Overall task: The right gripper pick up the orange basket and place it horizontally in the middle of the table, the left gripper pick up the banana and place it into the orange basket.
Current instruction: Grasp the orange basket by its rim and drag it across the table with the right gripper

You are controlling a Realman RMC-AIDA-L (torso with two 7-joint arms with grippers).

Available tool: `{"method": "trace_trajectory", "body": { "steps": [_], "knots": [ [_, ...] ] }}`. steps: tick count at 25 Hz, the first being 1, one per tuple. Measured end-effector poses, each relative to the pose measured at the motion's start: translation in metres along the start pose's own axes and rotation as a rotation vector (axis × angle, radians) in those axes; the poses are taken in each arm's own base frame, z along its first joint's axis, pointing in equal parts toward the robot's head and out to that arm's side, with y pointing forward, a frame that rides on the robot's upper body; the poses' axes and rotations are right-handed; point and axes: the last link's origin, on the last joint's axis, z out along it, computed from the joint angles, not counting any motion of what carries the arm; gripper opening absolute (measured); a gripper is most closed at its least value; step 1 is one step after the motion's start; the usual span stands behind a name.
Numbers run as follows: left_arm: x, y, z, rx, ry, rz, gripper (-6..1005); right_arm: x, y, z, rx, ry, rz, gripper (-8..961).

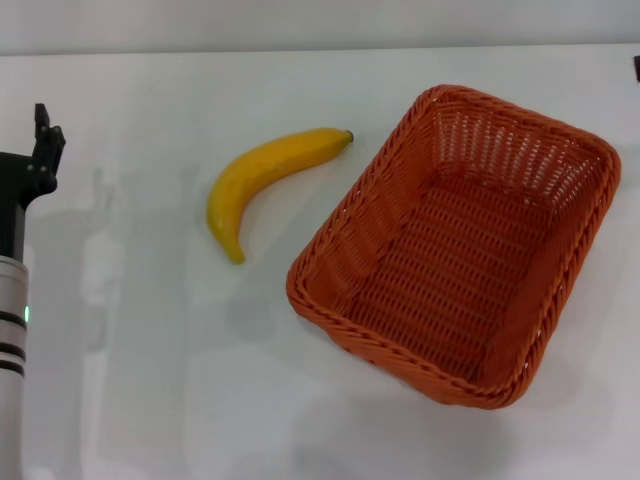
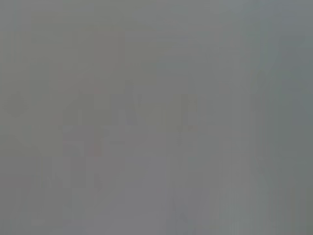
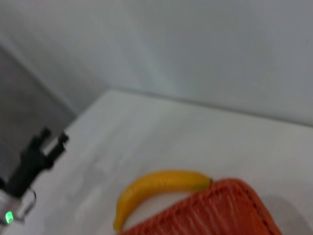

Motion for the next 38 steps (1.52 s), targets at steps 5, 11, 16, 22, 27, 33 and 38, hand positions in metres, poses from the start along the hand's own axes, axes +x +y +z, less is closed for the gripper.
{"method": "trace_trajectory", "body": {
  "steps": [5, 11, 16, 22, 27, 33, 38],
  "knots": [
    [0.000, 0.000, 0.000, -0.004, 0.001, 0.004, 847, -0.020, 0.012, 0.014, 0.017, 0.142, -0.044, 854],
    [0.000, 0.005, 0.001, -0.034, -0.004, 0.012, 847, -0.036, 0.023, 0.022, 0.047, 0.231, -0.095, 854],
    [0.000, 0.009, 0.004, -0.044, -0.007, 0.032, 847, -0.047, 0.031, 0.039, 0.090, 0.291, -0.150, 853],
    [0.001, 0.015, 0.008, -0.062, -0.014, 0.031, 847, -0.041, 0.030, 0.060, 0.137, 0.364, -0.161, 853],
    [0.001, 0.017, 0.009, -0.071, -0.015, 0.031, 847, -0.047, 0.032, 0.075, 0.188, 0.365, -0.200, 853],
    [0.001, 0.017, 0.009, -0.073, -0.015, 0.034, 848, -0.053, 0.035, 0.093, 0.236, 0.359, -0.256, 853],
    [0.001, 0.017, 0.008, -0.072, -0.016, 0.034, 848, -0.050, 0.035, 0.107, 0.265, 0.369, -0.286, 853]
  ]
}}
